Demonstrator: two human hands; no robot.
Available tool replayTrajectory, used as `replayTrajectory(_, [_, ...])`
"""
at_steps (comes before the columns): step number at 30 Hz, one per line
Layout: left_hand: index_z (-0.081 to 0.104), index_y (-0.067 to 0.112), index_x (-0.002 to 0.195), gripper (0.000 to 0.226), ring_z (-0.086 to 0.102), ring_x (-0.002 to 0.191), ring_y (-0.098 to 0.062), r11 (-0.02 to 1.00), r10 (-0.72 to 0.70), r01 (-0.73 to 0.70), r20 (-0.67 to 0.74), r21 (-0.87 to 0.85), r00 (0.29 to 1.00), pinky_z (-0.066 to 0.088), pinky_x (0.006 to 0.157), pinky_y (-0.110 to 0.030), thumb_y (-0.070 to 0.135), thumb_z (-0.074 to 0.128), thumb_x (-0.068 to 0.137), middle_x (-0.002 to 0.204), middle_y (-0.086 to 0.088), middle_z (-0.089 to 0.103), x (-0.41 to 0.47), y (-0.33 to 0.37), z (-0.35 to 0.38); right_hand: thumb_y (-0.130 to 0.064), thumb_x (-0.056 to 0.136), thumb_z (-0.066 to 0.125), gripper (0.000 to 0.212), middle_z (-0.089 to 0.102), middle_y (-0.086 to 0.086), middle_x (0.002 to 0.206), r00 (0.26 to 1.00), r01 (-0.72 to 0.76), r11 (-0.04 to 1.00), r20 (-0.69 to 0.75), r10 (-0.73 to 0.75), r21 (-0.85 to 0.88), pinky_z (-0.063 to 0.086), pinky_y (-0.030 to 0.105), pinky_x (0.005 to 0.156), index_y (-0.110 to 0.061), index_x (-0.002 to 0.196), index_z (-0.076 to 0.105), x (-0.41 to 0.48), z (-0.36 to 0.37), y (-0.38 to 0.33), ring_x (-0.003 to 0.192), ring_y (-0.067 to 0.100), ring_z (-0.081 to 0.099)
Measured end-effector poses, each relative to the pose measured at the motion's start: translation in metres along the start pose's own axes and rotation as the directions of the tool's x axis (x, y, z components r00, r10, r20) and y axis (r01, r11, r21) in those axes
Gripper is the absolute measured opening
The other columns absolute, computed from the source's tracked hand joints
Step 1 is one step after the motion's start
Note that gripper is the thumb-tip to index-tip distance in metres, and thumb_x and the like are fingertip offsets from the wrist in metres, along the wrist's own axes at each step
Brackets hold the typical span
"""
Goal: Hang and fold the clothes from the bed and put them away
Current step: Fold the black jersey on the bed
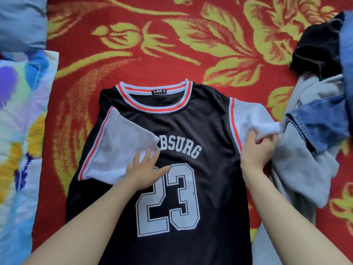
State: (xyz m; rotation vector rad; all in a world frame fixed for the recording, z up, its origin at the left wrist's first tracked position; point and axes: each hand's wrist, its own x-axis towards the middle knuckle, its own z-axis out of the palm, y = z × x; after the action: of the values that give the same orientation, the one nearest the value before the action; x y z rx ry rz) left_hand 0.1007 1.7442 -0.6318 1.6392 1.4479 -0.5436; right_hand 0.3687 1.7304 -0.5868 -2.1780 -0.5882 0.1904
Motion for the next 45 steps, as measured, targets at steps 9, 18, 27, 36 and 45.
replayTrajectory(9, [-0.002,0.044,0.148,0.071,-0.012,0.145,-0.016,0.972,-0.004,0.014,0.043,-0.234,0.999,0.003,0.117,-0.046,0.063,0.036,0.09,0.159,0.012,0.003,0.004,-0.007,-0.012,-0.033,0.063,0.084,0.044,0.063,0.021,0.118,0.144,0.963,0.268,0.841,-0.521,0.001,0.052,0.05,0.081,-0.013,0.101,0.073,-0.056,-0.005,0.038,0.107,0.04,0.062])
replayTrajectory(18, [0.0,0.043,0.148,0.071,-0.015,0.145,-0.014,0.964,0.003,0.013,0.06,-0.266,0.998,0.002,0.118,-0.047,0.064,0.035,0.09,0.159,0.013,0.001,-0.001,-0.004,-0.015,-0.025,0.081,0.07,0.088,0.011,0.028,0.152,0.41,0.811,0.499,0.905,-0.112,-0.306,0.038,0.046,0.103,-0.017,0.15,0.016,-0.049,-0.001,0.043,0.138,0.044,0.024])
replayTrajectory(27, [0.0,0.047,0.146,0.071,-0.017,0.144,-0.012,0.951,-0.01,0.038,0.092,-0.308,0.996,0.003,0.116,-0.044,0.065,0.037,0.088,0.159,0.002,-0.002,-0.001,-0.006,-0.02,-0.004,0.068,0.034,0.064,0.052,0.026,0.131,0.254,0.967,0.11,0.92,-0.298,-0.232,0.049,0.055,0.083,-0.01,0.126,0.059,-0.012,-0.034,0.063,0.117,0.046,0.052])
replayTrajectory(36, [0.058,0.019,0.126,0.034,0.052,0.115,-0.023,0.95,-0.025,-0.109,-0.421,-0.291,0.907,0.041,0.092,-0.034,0.029,0.05,0.094,0.123,-0.003,0.062,-0.004,-0.014,-0.046,-0.017,0.078,0.05,0.033,0.069,0.012,0.087,0.323,0.928,0.336,0.79,-0.521,-0.158,0.04,0.041,0.077,-0.001,0.1,0.069,-0.008,0.003,0.019,0.087,0.033,0.067])
replayTrajectory(45, [0.037,0.017,0.143,0.058,0.024,0.132,-0.035,0.977,-0.196,0.084,-0.675,-0.196,0.711,0.027,0.103,-0.047,0.009,0.054,0.088,0.15,-0.013,0.026,0.034,-0.052,-0.118,-0.012,0.092,0.045,0.066,0.017,0.014,0.154,0.579,0.729,0.523,0.805,-0.127,-0.442,0.033,0.047,0.098,-0.018,0.15,0.014,0.04,0.089,-0.057,0.134,0.033,0.027])
